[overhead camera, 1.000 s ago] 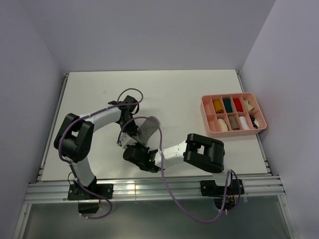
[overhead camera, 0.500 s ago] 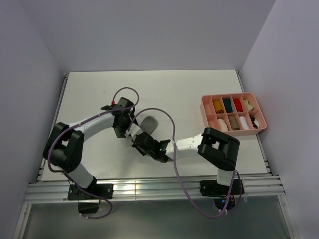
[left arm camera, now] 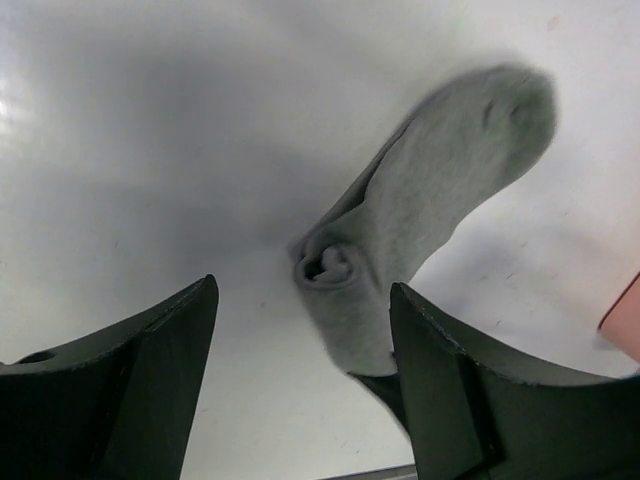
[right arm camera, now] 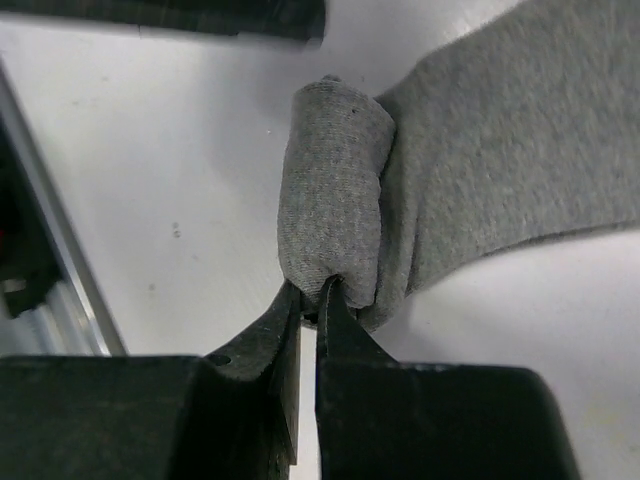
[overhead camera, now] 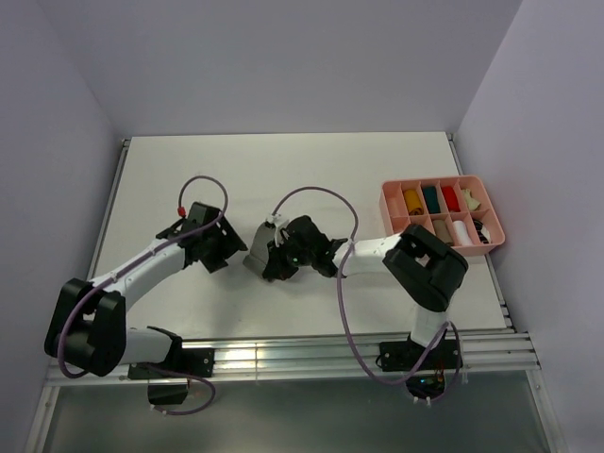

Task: Roll the socks
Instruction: Roll the sock at the center of the board.

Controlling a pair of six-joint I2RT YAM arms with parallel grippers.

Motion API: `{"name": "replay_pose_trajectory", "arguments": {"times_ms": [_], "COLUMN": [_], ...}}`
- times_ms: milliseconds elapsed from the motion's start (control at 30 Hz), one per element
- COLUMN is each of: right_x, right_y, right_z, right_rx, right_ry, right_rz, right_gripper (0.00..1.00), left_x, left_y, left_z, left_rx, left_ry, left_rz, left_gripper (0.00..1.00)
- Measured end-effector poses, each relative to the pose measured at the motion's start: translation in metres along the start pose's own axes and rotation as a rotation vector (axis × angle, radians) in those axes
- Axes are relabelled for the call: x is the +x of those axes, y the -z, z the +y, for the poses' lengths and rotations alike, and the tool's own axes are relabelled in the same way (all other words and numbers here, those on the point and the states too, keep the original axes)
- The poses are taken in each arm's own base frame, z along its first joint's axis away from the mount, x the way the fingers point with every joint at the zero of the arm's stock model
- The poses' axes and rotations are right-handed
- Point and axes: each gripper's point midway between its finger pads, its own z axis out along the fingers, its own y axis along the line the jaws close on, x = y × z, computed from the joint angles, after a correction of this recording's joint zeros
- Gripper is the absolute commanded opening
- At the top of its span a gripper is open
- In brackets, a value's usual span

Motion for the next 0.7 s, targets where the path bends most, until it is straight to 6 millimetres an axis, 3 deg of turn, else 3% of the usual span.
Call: {"name": "replay_pose_trajectory", "arguments": {"times_ms": [200, 500, 700], "right_x": [0.006, 0.007, 0.007], "right_y": [-0.003, -0.006, -0.008], "right_z": [-0.004, 0.002, 0.004], "right_rx": [-0.131, -0.213, -0.231], "right_ry": [-0.109, -0.142, -0.141], "right_rz": [0.039, 0.073, 0.089], "right_gripper": [0.0, 0.0, 0.0], "left_x": [0.037, 0.031, 0.033], "left_y": [-0.007, -0.008, -0.012], "left_z": [0.027, 0.008, 0.012], "left_rx": [0.021, 0.118, 0.116], "left_ry": [0.074, 0.119, 0.124], "left_rz": [0.075, 0.05, 0.048], "left_gripper": [0.74, 0.73, 0.67]}}
